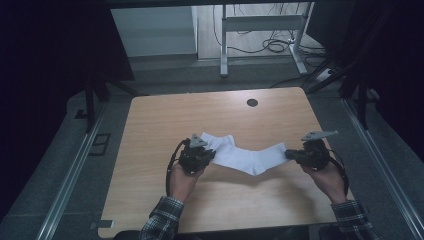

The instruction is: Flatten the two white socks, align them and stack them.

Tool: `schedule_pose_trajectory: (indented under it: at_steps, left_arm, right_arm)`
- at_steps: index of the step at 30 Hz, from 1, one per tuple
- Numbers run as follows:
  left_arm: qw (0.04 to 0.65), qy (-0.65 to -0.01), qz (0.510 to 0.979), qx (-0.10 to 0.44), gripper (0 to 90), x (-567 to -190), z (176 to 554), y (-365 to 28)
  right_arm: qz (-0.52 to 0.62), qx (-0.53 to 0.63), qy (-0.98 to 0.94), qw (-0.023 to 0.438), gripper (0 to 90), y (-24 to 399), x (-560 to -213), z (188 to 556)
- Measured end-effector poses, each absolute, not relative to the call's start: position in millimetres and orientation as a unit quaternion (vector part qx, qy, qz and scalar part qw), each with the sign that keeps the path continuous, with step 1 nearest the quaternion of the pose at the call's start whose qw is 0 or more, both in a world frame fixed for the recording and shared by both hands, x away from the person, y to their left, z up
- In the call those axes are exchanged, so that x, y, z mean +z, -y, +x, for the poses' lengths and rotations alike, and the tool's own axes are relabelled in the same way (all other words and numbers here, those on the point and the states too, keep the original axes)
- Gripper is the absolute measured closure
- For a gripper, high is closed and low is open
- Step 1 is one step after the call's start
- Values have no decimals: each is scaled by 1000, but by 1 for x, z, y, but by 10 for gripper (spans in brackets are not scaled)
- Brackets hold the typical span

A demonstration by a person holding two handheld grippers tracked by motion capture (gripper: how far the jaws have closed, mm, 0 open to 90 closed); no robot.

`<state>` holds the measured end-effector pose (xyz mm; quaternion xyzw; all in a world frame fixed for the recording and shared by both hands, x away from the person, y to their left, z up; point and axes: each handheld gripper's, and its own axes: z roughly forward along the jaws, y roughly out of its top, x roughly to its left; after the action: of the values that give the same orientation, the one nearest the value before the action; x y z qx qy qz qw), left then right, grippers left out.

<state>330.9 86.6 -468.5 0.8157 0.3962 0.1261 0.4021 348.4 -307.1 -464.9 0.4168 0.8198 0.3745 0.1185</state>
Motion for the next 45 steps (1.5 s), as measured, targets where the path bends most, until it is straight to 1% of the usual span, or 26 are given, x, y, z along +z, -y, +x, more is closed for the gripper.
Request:
schedule_pose_trajectory:
  at_steps: [11,16,23,31,33,37,40,45]
  left_arm:
    - [405,-417,805,122,852,-479,305,-122]
    - [394,-422,808,122,851,-489,294,-132]
    - [381,-433,809,114,847,-507,284,-142]
    - [350,-439,821,106,839,-525,283,-138]
    - [345,-441,821,109,813,-527,283,-138]
    - [362,-449,808,124,692,-522,281,-146]
    - [366,-458,800,128,623,-520,281,-154]
    - [353,-467,800,131,569,-524,282,-164]
  right_arm:
    - [385,378,-835,105,828,275,-467,341]
    - [371,376,-844,98,827,262,-471,337]
    - [361,354,-859,84,826,245,-486,335]
    - [363,320,-872,69,817,237,-510,337]
    - [363,314,-875,65,808,237,-513,337]
    - [363,326,-870,71,771,239,-507,337]
    - [368,340,-863,70,747,241,-499,339]
    - [367,351,-859,67,740,236,-492,346]
